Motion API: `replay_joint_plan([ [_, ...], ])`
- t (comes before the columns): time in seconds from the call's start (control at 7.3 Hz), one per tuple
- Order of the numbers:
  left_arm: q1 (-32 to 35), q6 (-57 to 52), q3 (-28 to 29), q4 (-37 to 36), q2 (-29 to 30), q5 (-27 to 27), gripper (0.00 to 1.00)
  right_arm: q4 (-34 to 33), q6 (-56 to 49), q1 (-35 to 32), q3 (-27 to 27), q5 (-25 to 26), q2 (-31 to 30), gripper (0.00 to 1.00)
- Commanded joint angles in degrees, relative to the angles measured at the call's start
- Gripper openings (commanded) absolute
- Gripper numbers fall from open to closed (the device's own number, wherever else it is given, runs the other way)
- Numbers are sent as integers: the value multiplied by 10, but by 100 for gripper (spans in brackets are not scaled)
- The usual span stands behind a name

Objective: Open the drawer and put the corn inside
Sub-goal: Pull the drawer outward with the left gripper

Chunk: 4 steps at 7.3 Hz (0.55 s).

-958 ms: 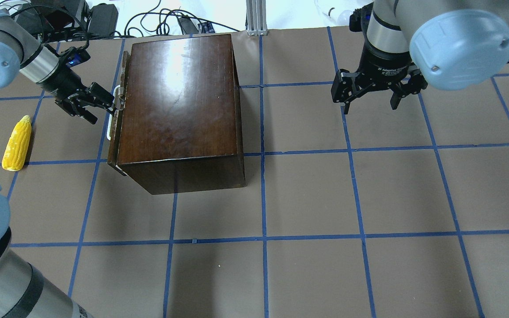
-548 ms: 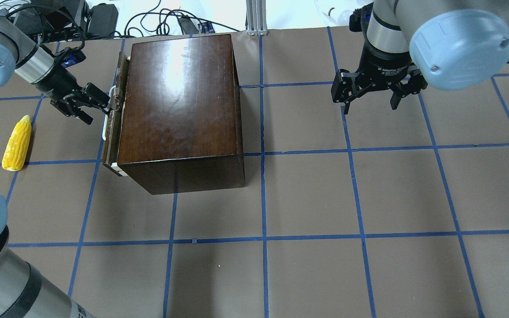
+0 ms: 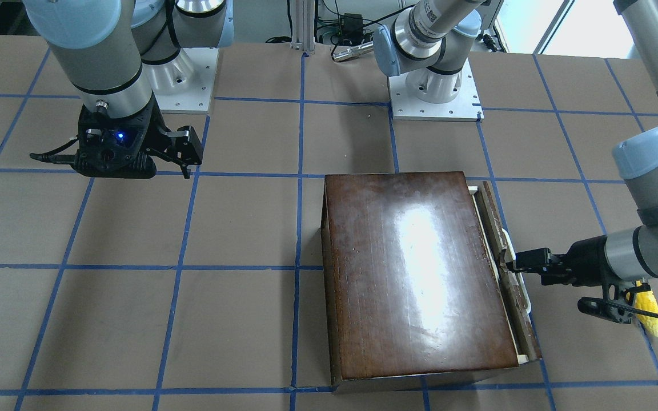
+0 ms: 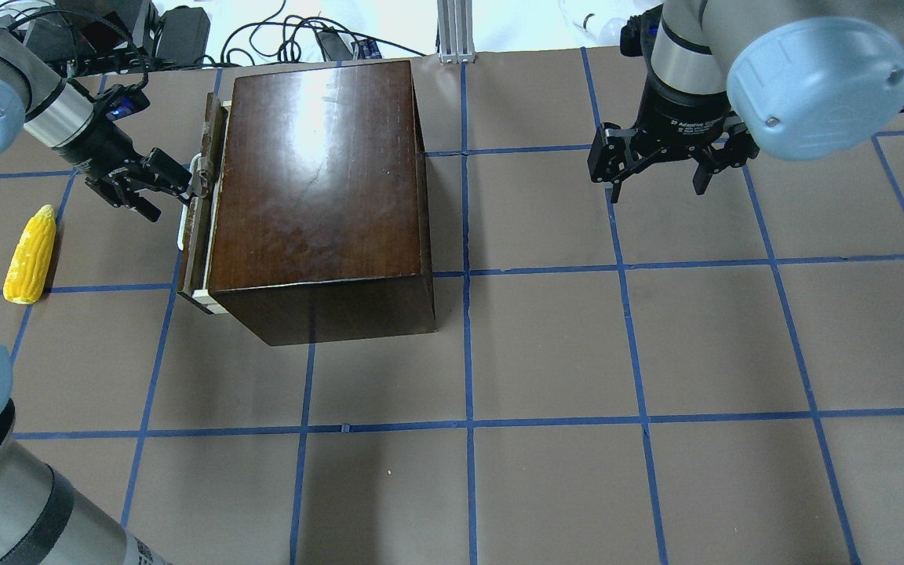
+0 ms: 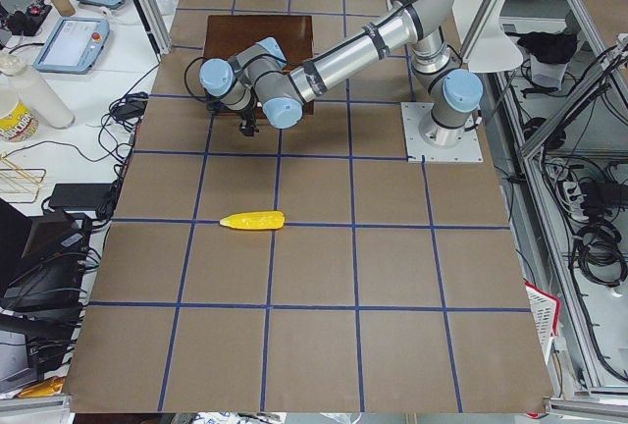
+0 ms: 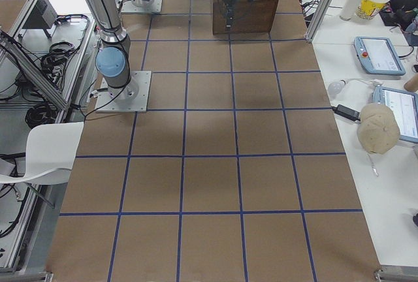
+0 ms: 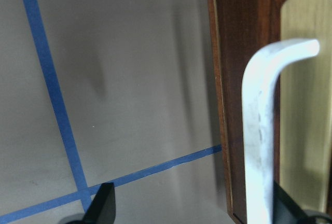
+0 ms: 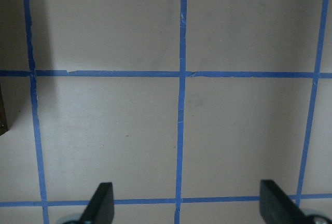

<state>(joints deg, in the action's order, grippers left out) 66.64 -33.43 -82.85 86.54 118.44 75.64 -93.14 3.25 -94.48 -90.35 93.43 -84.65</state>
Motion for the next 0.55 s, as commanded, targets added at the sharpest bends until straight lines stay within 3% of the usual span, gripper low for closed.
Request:
replay_joint_plan([
  [0.0,0,-2,8,-1,0,6,100,1,0,0,0,0,0,100],
  [0.41,-17,-30,9,-1,5,6,100,1,0,0,0,0,-1,100],
])
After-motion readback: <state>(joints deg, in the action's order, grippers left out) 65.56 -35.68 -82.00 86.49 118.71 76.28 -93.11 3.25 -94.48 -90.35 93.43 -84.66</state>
